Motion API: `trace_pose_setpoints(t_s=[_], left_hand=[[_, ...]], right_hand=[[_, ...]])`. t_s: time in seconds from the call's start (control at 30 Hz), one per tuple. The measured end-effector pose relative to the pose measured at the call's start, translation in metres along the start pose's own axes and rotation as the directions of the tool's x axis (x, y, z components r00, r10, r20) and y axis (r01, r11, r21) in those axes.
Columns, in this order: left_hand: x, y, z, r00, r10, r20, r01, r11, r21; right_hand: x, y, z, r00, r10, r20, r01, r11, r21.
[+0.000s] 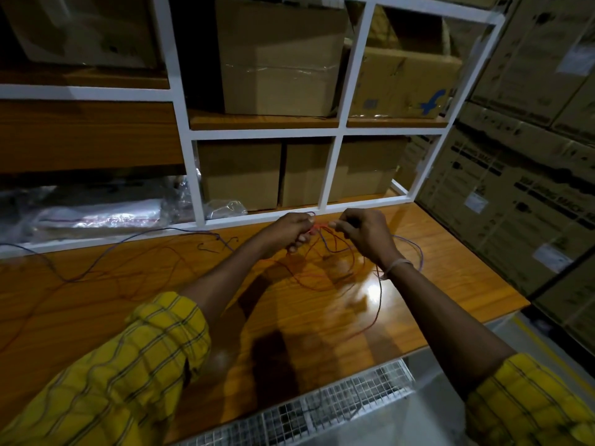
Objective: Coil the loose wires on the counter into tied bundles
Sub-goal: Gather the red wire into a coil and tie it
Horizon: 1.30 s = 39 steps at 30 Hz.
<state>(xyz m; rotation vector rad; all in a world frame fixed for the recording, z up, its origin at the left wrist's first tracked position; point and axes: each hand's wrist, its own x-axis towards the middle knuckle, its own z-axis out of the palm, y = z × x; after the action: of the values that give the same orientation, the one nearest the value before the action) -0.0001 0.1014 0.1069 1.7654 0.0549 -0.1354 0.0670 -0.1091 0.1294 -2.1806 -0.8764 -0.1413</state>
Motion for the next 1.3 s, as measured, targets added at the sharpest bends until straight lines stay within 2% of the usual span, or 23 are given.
trace_pose_setpoints(t_s=[0.17, 0.23, 0.3, 0.37, 0.43, 0.5, 0.63, 0.67, 0.7, 0.77, 0.8, 0.83, 0.87, 0.9, 0.93, 0.97, 1.0, 1.03, 1.07, 1.1, 1.2, 1.27, 1.3], left_hand=[[-0.002, 0.004, -0.01, 0.99, -0.05, 0.134, 0.025, 0.983, 0.183], [-0.005, 0.002, -0.017, 0.987, -0.055, 0.149, 0.032, 0.987, 0.155], [-0.008, 0.001, -0.027, 0.992, -0.054, 0.116, 0.052, 0.998, 0.02], [-0.01, 0.0, -0.042, 0.998, -0.067, 0.018, 0.069, 0.975, -0.213], [-0.01, -0.003, -0.063, 0.988, -0.115, -0.106, 0.052, 0.883, -0.467], [-0.01, -0.007, -0.083, 0.962, -0.167, -0.215, -0.009, 0.771, -0.637], [-0.011, -0.021, -0.112, 0.877, -0.332, -0.348, -0.122, 0.547, -0.828], [-0.014, -0.02, -0.111, 0.855, -0.361, -0.372, -0.145, 0.522, -0.841], [-0.017, -0.02, -0.108, 0.827, -0.376, -0.419, -0.161, 0.555, -0.816], [-0.015, -0.022, -0.103, 0.722, -0.402, -0.563, -0.113, 0.735, -0.669], [-0.011, -0.024, -0.1, 0.661, -0.417, -0.623, -0.111, 0.767, -0.631], [-0.007, -0.024, -0.101, 0.64, -0.429, -0.637, -0.134, 0.755, -0.642], [-0.003, -0.025, -0.104, 0.633, -0.423, -0.649, -0.092, 0.791, -0.605], [0.001, -0.028, -0.11, 0.611, -0.421, -0.671, 0.012, 0.852, -0.524], [-0.001, -0.026, -0.113, 0.546, -0.452, -0.706, 0.197, 0.888, -0.416], [0.001, -0.032, -0.119, 0.511, -0.314, -0.8, 0.438, 0.896, -0.072], [0.001, -0.03, -0.124, 0.486, -0.196, -0.852, 0.484, 0.872, 0.075], [0.005, -0.039, -0.132, 0.458, -0.222, -0.861, 0.389, 0.921, -0.03], [0.005, -0.039, -0.137, 0.449, -0.368, -0.814, 0.156, 0.929, -0.334], [0.005, -0.033, -0.141, 0.496, -0.447, -0.745, -0.018, 0.852, -0.523], [0.001, -0.017, -0.114, 0.509, -0.426, -0.747, -0.214, 0.779, -0.59], [0.005, -0.007, -0.089, 0.495, -0.345, -0.798, -0.253, 0.821, -0.512], [0.008, -0.004, -0.079, 0.514, -0.305, -0.802, -0.266, 0.832, -0.486]], right_hand=[[-0.002, 0.019, -0.004, 0.998, -0.02, 0.053, 0.02, 1.0, 0.002], [-0.003, 0.033, -0.007, 0.999, 0.023, 0.041, -0.024, 0.999, 0.033], [-0.006, 0.049, -0.011, 0.997, 0.072, 0.005, -0.072, 0.995, 0.063], [-0.012, 0.068, -0.015, 0.992, 0.123, -0.035, -0.121, 0.99, 0.068], [-0.019, 0.087, -0.02, 0.979, 0.191, -0.069, -0.187, 0.98, 0.063], [-0.026, 0.103, -0.024, 0.962, 0.254, -0.1, -0.251, 0.967, 0.045], [-0.032, 0.114, -0.025, 0.948, 0.294, -0.12, -0.298, 0.954, -0.019], [-0.032, 0.114, -0.024, 0.945, 0.3, -0.128, -0.307, 0.951, -0.04], [-0.032, 0.113, -0.022, 0.941, 0.309, -0.139, -0.321, 0.945, -0.07], [-0.028, 0.112, -0.015, 0.928, 0.336, -0.161, -0.357, 0.925, -0.129], [-0.027, 0.111, -0.011, 0.918, 0.358, -0.169, -0.383, 0.911, -0.153], [-0.025, 0.111, -0.008, 0.906, 0.386, -0.174, -0.414, 0.892, -0.18], [-0.024, 0.111, -0.007, 0.896, 0.404, -0.184, -0.437, 0.876, -0.205], [-0.024, 0.113, -0.008, 0.883, 0.428, -0.192, -0.464, 0.857, -0.223], [-0.026, 0.117, -0.012, 0.872, 0.445, -0.203, -0.485, 0.842, -0.237], [-0.028, 0.121, -0.019, 0.861, 0.464, -0.209, -0.505, 0.828, -0.243], [-0.031, 0.125, -0.025, 0.858, 0.472, -0.202, -0.51, 0.826, -0.24], [-0.033, 0.127, -0.031, 0.864, 0.467, -0.189, -0.502, 0.829, -0.245], [-0.035, 0.129, -0.035, 0.879, 0.443, -0.177, -0.476, 0.837, -0.269], [-0.035, 0.128, -0.037, 0.902, 0.399, -0.163, -0.431, 0.845, -0.317], [-0.029, 0.105, -0.03, 0.976, 0.217, 0.003, -0.188, 0.855, -0.483], [-0.025, 0.08, -0.017, 0.967, 0.119, 0.227, 0.023, 0.841, -0.541], [-0.023, 0.069, -0.01, 0.942, 0.084, 0.324, 0.114, 0.83, -0.547]])
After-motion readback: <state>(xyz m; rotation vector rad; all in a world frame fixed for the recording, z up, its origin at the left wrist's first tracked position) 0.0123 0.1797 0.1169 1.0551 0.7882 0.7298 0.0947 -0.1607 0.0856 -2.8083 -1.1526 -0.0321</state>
